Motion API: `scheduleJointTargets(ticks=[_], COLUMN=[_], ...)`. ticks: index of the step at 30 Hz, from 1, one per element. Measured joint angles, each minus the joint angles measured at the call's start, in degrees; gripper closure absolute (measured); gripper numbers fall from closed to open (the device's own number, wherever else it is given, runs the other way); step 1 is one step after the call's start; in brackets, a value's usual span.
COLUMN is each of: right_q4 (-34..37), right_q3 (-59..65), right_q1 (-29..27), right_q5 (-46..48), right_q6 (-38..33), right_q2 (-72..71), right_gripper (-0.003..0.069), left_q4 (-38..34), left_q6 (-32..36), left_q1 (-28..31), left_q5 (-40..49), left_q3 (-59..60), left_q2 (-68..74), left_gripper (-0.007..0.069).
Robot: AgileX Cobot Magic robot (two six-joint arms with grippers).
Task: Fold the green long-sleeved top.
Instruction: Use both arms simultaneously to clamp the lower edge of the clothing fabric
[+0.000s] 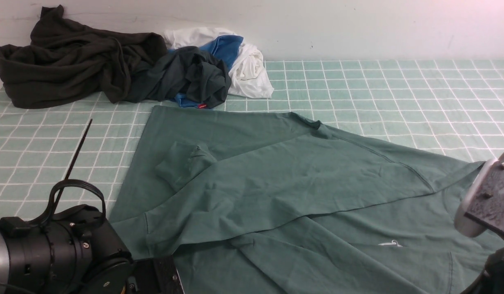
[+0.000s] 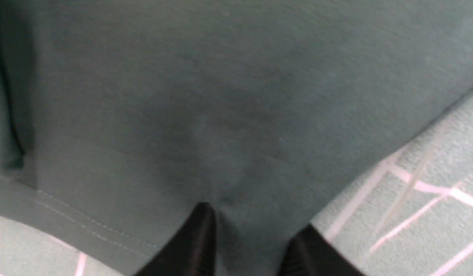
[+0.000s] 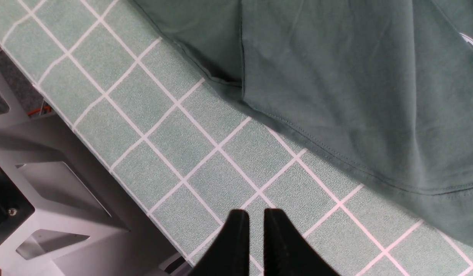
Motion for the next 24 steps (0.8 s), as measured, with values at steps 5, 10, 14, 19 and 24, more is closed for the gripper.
scheduleJointTargets(ticks=[5,10,14,19,24], right_q4=[-1.2,-3.7,-6.1,-8.8,-12.9], right_q3=[0.0,0.0,0.1,4.0,10.0], right_q1=[0.0,0.0,0.0,0.0,0.0], right_q5=[0.0,0.0,-0.1,-4.7,-15.8], right_q6=[-0.8,-6.4,-12.5,-17.1,-20.7], right_q2=[0.0,0.0,1.7,6.7,13.7], right_gripper=[0.0608,0.0588,0.0493,0.0265,0.0127], left_q4=[0.4,0.2,-0.5,-3.6,-4.8], left_q6=[-3.6,-5.7,-6.9,-6.8,-6.7], left_q1=[0.0,0.0,0.0,0.0,0.0], left_q5=[0.7,8.6,12.4,14.5,14.6], left_q3=[-1.5,-5.7,-5.9,-2.7,-1.7], left_q2=[0.4,-0.2,-4.1,-8.2,-8.8], left_gripper=[0.0608,0.0618,0.0618,0.0618,0.0618])
